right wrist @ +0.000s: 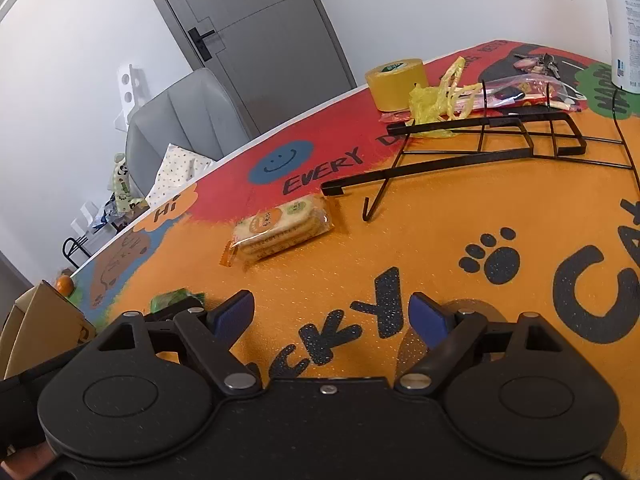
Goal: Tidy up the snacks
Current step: 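Grasp the green wrapped candy with the left tool, then hold the green candy in the left tool while the right tool grasps the beige biscuit pack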
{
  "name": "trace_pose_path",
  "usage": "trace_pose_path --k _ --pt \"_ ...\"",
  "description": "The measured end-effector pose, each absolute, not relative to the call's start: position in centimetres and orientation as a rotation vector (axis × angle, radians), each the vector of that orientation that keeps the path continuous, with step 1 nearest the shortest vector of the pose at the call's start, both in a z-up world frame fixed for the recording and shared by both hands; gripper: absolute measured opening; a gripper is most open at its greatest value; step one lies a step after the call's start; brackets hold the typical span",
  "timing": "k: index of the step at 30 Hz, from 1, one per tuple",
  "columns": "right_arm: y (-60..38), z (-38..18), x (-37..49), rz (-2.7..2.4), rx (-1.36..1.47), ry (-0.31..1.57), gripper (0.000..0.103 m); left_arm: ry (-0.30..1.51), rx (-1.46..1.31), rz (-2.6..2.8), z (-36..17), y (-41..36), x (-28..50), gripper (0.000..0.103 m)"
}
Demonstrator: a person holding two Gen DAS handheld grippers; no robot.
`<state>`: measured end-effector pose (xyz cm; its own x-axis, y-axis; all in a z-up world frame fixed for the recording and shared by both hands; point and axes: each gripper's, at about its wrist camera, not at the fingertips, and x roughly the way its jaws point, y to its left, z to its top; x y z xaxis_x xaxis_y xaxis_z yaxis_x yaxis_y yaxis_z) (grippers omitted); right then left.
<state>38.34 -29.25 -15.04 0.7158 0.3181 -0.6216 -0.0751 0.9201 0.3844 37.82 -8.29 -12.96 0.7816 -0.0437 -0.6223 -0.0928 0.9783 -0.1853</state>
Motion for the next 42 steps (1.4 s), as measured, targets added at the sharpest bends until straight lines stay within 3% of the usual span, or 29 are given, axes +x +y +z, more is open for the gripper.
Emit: trace_pose_path --k 5,9,11,15,18,22,42 --pt "-29.5 -15.1 38.3 0.219 0.347 0.744 0.086 0.684 -0.192 0.042 -13.4 -8.3 38.5 0.075" --pt "-29.4 -15.2 38.3 0.222 0.347 0.746 0.086 0.703 -0.189 0.041 -14.0 -7.8 38.5 0.051" --pt "-29.2 -15.3 38.4 0.225 0.343 0.748 0.086 0.692 -0.191 0.041 -14.1 -7.5 38.5 0.050" --pt "-28.8 -15.6 38.7 0.233 0.338 0.754 0.086 0.685 -0.198 0.022 -13.9 -7.1 38.2 0.036" --pt "-28.6 -15.6 38.9 0.237 0.339 0.754 0.084 0.683 -0.209 0.017 -13.8 -6.6 37.9 0.031" --pt "-28.1 -15.5 39.4 0.248 0.330 0.747 0.080 0.667 -0.217 0.027 -13.4 -5.7 37.2 0.030" --pt "-26.5 -14.6 45.7 0.310 0.231 0.653 0.080 0.626 -0.235 0.111 -11.5 -2.0 35.5 0.030"
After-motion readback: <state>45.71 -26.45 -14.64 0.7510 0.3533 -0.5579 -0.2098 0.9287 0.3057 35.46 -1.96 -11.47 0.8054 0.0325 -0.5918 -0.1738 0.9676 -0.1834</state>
